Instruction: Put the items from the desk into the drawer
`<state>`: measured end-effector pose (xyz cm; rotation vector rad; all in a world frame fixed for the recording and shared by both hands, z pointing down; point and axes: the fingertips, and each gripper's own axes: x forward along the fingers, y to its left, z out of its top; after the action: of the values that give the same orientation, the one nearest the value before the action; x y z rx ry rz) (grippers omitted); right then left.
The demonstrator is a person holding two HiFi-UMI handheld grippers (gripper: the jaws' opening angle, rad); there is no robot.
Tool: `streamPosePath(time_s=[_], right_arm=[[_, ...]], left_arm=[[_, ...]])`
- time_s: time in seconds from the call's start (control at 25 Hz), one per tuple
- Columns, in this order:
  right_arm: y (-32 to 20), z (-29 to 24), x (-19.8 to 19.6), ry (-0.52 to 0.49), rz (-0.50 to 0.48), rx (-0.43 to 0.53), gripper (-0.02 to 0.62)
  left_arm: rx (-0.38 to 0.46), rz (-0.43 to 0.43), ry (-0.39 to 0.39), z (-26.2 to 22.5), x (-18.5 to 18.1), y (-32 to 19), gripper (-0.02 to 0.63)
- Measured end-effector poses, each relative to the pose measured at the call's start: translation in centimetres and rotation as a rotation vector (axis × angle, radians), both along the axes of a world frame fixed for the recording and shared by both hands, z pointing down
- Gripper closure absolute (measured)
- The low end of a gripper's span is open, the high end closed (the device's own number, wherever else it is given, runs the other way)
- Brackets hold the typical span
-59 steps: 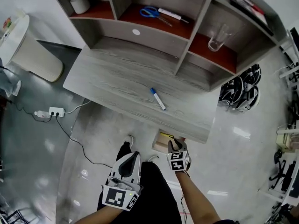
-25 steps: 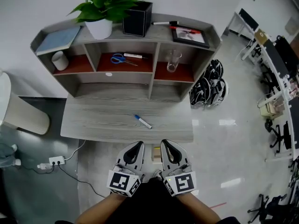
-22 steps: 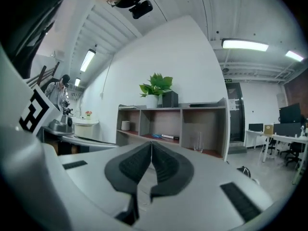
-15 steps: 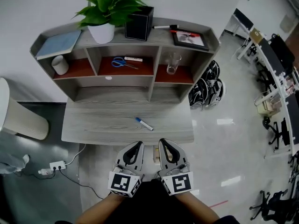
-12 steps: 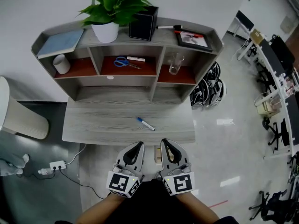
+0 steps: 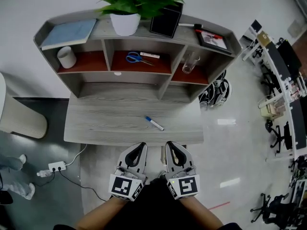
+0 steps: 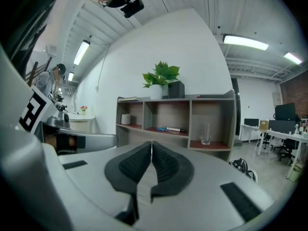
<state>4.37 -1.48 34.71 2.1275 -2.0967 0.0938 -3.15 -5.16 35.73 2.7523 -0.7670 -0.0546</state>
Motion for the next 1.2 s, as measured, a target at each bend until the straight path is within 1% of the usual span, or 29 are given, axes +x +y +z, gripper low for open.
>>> streamPosePath(time_s=[0.12,0.24,0.4,0.48,0.64,0.8,1.0,1.12,1.2], right_arm=[[-0.7,2.1,-0.1,-0.015,0.001,-0.077,0.574],[-1.6,4.4,0.4,-0.020,0.000,-0.149,0.574],[-3.3,7.2,1.8,0.015,-0.011,-0.232,0.574],[-4.5,8.9,2.3,0.033,-0.039,-0.277,0.574],[-6.4,12.8,3.0,0.026,-0.099,-0.381,0.572],[-8.5,16.6,4.5,0.067,-0.137,-0.467,0.571],[-10.6,22.1,5.8,0.088,-0.207,-0.598,0.558],[-11.5,25.1,6.2,0.103,-0.247,-0.666,0.552],[-11.9,26.8,6.3,0.127,-0.279,-0.708,0.530]], left_arm=[[-0.009,0.002,-0.005,0.7,-1.1,-0.3,0.594],[-0.021,-0.017,-0.014,1.7,-2.4,-0.8,0.594],[-0.070,-0.031,-0.003,3.1,-3.7,-1.2,0.592],[-0.082,-0.047,-0.008,3.8,-4.0,-1.7,0.592],[-0.081,-0.084,-0.032,4.8,-4.4,-2.5,0.592],[-0.078,-0.127,-0.050,5.2,-4.7,-3.4,0.592],[-0.101,-0.170,-0.076,5.7,-4.8,-4.4,0.592],[-0.098,-0.197,-0.096,5.7,-4.5,-5.2,0.592],[-0.100,-0.212,-0.105,5.8,-4.1,-5.7,0.592]])
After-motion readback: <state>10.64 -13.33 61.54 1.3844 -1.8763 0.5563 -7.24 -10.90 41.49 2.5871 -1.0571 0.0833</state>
